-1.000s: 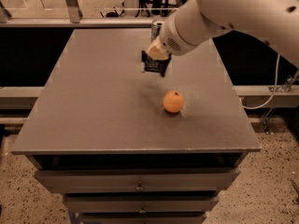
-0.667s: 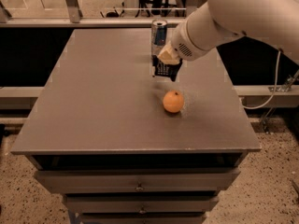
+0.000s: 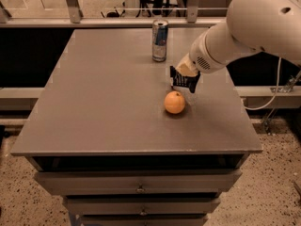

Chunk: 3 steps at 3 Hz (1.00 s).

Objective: Move rxbar blueberry near orange

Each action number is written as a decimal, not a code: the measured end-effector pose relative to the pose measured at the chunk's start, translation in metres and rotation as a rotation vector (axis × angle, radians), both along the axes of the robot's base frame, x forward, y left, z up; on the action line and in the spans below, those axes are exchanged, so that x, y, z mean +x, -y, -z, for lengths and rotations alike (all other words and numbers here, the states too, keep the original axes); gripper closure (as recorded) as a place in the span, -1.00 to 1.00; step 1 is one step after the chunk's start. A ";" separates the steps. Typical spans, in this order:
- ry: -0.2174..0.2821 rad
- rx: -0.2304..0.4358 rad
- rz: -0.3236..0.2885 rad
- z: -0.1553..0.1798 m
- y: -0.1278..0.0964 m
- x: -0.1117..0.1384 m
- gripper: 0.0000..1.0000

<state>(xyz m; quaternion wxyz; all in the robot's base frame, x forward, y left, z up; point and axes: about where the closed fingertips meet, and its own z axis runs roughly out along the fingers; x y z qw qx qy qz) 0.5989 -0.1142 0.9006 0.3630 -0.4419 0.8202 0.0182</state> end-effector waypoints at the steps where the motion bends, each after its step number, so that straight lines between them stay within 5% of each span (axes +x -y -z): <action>1: -0.023 -0.006 0.017 0.011 0.013 -0.008 1.00; 3: -0.080 0.009 0.039 0.024 0.022 -0.033 1.00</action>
Offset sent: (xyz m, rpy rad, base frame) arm -0.0402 -0.0315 -0.0266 0.0124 0.0891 -0.0632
